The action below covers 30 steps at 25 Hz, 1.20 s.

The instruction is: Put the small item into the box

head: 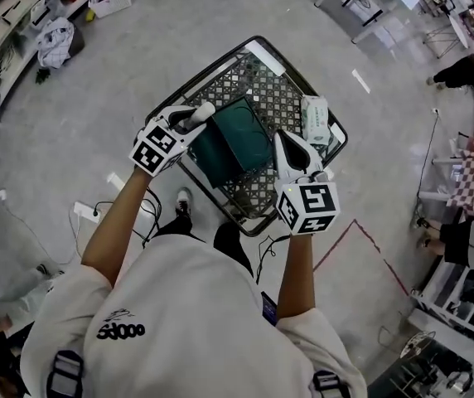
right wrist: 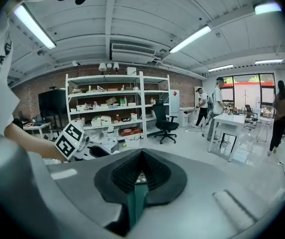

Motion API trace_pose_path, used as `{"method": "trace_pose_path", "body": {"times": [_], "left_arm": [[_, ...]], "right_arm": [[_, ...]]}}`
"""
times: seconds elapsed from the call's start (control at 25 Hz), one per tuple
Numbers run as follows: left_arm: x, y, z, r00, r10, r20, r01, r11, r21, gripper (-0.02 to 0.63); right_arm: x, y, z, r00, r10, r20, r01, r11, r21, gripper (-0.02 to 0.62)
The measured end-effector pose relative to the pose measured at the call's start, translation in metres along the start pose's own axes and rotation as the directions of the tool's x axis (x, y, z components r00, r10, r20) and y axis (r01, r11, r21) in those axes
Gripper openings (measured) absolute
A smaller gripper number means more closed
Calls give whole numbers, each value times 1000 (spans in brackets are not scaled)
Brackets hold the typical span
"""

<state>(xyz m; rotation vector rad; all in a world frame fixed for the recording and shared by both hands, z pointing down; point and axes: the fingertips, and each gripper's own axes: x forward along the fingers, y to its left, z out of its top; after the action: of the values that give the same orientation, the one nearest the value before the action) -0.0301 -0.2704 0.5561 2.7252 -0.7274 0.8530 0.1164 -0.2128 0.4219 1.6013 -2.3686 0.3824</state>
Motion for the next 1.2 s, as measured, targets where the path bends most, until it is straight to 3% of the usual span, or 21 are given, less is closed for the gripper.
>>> {"method": "trace_pose_path", "body": {"times": [0.2, 0.4, 0.72, 0.84, 0.96, 1.2], "left_arm": [[33, -1, -37, 993, -13, -117, 8, 999, -35, 146], [59, 3, -81, 971, -4, -237, -7, 999, -47, 146], [93, -14, -145, 919, -63, -388, 45, 997, -58, 146], [102, -21, -161, 890, -86, -448, 77, 996, -40, 146], [109, -25, -172, 863, -97, -496, 109, 994, -5, 146], [126, -30, -181, 832, -105, -544, 156, 987, 48, 146]], "right_arm": [[12, -13, -18, 998, 22, -60, -23, 1000, -11, 9], [19, -18, -40, 991, 42, -127, -46, 998, -31, 9], [20, -23, -68, 981, 60, -187, -62, 998, -5, 9], [21, -23, -76, 978, 60, -201, -59, 998, 12, 9], [21, -22, -81, 976, 60, -208, -54, 998, 34, 11], [19, -26, -95, 972, 52, -228, -39, 997, 63, 11]]}}
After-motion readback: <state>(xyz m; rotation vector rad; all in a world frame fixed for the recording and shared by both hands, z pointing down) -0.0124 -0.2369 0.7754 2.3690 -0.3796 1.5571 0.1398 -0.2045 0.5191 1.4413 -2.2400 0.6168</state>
